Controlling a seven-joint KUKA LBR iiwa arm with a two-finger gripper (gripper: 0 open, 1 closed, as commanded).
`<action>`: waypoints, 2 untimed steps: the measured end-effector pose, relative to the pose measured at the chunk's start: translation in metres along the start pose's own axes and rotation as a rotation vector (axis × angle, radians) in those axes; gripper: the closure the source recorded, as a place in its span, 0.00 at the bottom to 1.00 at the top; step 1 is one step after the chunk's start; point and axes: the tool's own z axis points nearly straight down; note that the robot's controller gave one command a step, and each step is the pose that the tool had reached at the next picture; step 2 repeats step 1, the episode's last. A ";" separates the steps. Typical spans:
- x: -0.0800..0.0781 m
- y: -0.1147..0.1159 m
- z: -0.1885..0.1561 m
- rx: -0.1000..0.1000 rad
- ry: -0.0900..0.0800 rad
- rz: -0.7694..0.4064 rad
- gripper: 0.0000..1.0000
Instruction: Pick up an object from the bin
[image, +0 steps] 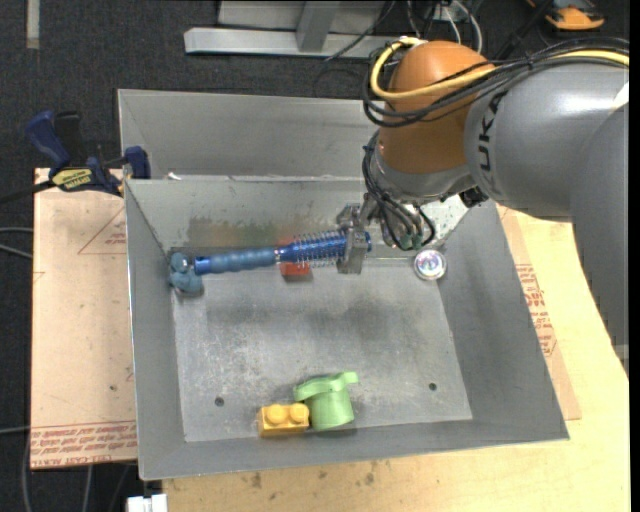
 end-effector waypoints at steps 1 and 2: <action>-0.004 -0.012 -0.091 0.001 0.000 -0.160 1.00; -0.004 -0.012 -0.091 0.001 0.000 -0.160 1.00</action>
Offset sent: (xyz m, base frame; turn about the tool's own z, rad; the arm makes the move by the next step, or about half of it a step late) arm 0.0007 -0.0120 0.0871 -0.1616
